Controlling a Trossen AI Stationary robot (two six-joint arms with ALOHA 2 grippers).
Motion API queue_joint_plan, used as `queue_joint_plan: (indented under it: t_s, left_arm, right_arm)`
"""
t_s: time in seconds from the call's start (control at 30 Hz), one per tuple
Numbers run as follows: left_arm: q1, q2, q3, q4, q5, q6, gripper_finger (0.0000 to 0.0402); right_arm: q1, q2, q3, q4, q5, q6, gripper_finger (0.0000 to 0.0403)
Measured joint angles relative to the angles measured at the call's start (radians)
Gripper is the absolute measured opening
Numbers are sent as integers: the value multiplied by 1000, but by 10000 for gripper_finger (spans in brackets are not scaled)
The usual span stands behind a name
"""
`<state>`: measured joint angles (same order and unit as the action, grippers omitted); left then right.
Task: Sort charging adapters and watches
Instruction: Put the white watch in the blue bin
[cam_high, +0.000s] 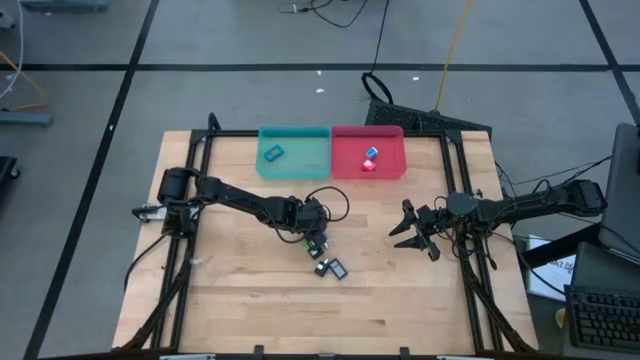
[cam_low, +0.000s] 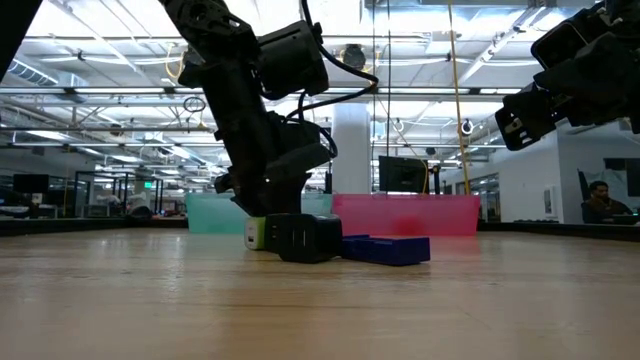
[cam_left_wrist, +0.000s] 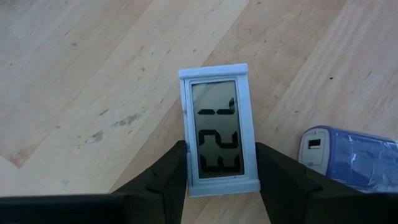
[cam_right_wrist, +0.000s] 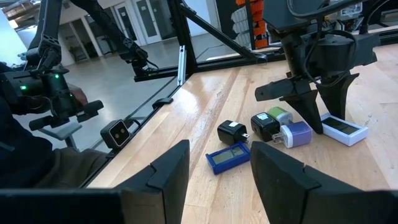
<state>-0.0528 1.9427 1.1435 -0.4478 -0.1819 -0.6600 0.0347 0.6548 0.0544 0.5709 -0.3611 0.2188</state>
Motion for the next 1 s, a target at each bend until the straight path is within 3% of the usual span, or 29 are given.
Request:
queue_joint_plan:
  t_s: [0.3,0.67,0.87,1.0]
  left_arm:
    - [0,0,0,0,-1,0,196]
    - [1,0,0,4,-5,1,160]
    - [0,1,0,9,-33,0,192]
    - [0,1,-1,20,-37,25,192]
  right_arm:
    - [0,0,0,0,0,0,155]
    - [0,0,0,0,0,0,155]
    - [0,0,0,0,0,0,155]
    - [0,0,0,0,0,0,155]
